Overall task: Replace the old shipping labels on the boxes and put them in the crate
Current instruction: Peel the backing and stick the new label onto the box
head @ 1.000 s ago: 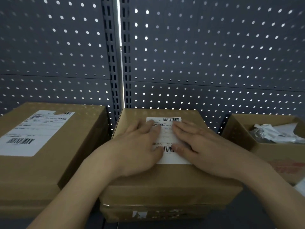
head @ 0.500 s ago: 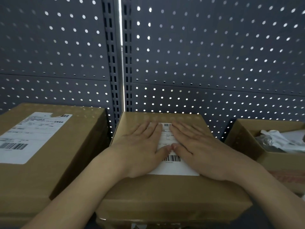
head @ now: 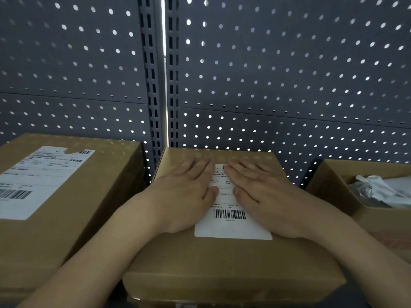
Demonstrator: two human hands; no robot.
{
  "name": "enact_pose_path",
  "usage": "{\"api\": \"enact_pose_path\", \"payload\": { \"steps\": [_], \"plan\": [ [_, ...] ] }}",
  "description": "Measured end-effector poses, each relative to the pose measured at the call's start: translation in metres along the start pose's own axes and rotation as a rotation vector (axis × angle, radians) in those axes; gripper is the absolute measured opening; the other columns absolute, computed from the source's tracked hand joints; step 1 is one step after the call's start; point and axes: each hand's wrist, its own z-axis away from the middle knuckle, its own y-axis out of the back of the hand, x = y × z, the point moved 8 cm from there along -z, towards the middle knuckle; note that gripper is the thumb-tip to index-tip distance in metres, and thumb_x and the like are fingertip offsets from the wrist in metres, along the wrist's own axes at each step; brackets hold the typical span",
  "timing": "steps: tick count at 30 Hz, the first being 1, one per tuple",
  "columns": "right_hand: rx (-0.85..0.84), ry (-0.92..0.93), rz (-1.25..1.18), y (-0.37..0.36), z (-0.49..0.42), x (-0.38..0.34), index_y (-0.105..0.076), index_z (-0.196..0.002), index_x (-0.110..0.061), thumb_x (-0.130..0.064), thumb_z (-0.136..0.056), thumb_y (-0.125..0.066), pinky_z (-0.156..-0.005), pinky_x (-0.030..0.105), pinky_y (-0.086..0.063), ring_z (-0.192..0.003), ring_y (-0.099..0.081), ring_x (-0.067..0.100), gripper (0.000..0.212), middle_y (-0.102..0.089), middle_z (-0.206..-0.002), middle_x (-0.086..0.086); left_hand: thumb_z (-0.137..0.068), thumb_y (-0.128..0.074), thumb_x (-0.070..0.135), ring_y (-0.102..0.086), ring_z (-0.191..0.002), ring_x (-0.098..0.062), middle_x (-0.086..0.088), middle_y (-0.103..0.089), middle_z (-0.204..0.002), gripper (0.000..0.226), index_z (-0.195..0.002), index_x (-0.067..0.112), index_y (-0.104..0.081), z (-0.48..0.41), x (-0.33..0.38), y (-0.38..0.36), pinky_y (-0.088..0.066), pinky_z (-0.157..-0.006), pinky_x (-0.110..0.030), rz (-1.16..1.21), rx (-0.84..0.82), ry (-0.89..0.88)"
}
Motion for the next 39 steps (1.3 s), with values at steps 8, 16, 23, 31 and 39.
{"api": "enact_pose_path", "payload": {
  "steps": [8,16,23,31,39],
  "plan": [
    [-0.010,0.001,-0.035,-0.001,0.000,0.003,0.001,-0.156,-0.027,-0.040,-0.105,-0.017,-0.113,0.018,0.016,-0.145,0.016,-0.001,0.056,0.010,-0.162,-0.013,-0.102,-0.015,0.047,0.019,-0.145,-0.008,0.008,0.015,-0.161,0.063,-0.154,0.021,0.009,0.001,0.001,0.005,0.012,-0.114,-0.022,0.018,0.033,0.004],
    [0.197,0.051,-0.137,0.026,0.020,-0.002,-0.046,-0.142,-0.033,-0.046,-0.100,-0.034,-0.118,0.032,-0.024,-0.146,-0.015,0.001,0.045,-0.017,-0.160,-0.019,-0.103,-0.021,0.045,0.012,-0.147,-0.009,0.006,-0.003,-0.162,0.059,-0.155,0.020,-0.011,0.020,0.004,0.018,0.014,-0.118,-0.038,-0.003,0.058,-0.040],
    [0.029,0.020,-0.062,0.003,0.025,-0.008,-0.012,-0.155,-0.031,-0.049,-0.102,-0.023,-0.116,0.017,0.009,-0.146,0.008,-0.004,0.057,0.002,-0.162,-0.014,-0.097,-0.009,0.056,0.022,-0.144,-0.007,0.011,0.014,-0.160,0.065,-0.154,0.029,0.008,0.023,-0.003,-0.002,0.012,-0.120,-0.039,-0.066,0.054,-0.006],
    [0.049,0.018,-0.146,0.006,0.028,-0.004,-0.016,-0.154,-0.033,-0.049,-0.101,-0.029,-0.111,0.010,0.010,-0.142,0.008,-0.011,0.057,-0.001,-0.160,-0.019,-0.100,-0.021,0.052,0.011,-0.146,-0.003,0.013,0.004,-0.161,0.064,-0.155,0.027,0.000,0.029,0.001,0.012,0.011,-0.117,-0.025,0.039,0.165,-0.010],
    [0.001,0.050,-0.106,0.002,0.028,-0.005,-0.013,-0.154,-0.032,-0.047,-0.102,-0.026,-0.114,0.014,0.010,-0.142,0.010,-0.010,0.056,0.003,-0.160,-0.018,-0.101,-0.019,0.052,0.010,-0.147,-0.006,0.011,0.002,-0.162,0.064,-0.155,0.022,-0.002,0.033,-0.003,0.010,0.008,-0.114,-0.022,0.013,0.165,0.014]
  ]
}}
